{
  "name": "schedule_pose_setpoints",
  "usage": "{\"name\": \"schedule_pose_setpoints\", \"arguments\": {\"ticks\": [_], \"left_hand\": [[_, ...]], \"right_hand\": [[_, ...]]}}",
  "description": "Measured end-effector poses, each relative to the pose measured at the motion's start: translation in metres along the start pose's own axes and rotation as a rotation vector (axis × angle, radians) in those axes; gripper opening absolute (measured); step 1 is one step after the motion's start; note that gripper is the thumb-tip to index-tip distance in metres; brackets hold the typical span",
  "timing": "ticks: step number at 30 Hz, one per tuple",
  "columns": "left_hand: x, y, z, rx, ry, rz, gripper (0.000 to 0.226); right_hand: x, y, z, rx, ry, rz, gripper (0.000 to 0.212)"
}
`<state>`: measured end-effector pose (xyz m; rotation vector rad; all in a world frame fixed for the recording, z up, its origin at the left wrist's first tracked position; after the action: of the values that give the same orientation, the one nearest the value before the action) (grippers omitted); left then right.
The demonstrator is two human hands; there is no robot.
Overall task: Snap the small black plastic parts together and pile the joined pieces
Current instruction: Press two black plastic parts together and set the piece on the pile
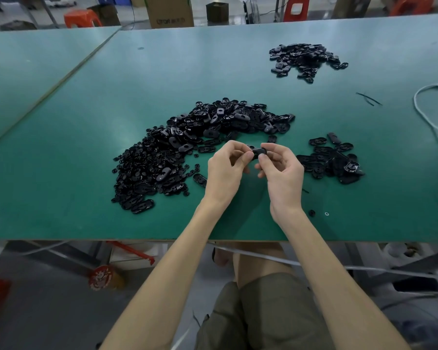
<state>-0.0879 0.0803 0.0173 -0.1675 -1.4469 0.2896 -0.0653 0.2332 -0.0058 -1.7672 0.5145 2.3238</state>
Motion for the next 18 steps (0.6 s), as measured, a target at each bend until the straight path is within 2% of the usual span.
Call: {"name": "schedule_pose_setpoints", "arguments": {"ticks": [18], "left_hand": [[-0.0006, 0.0017, -0.0002, 0.007, 0.025, 0.043, 0.009]], "right_hand": [[0.0014, 0.0028, -0.0004, -0.026, -0.004, 0.005, 0.021]]}}
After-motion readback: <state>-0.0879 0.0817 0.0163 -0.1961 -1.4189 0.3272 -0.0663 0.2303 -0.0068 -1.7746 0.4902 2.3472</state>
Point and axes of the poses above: each hand's wrist, its own z-axis towards the middle knuckle, its own y-axis out of the palm, x = y × z, the point moved 9 cm from there along z, towards the middle knuckle, and after that the axes turned 8 degrees about -y, right-handed, at the moved point
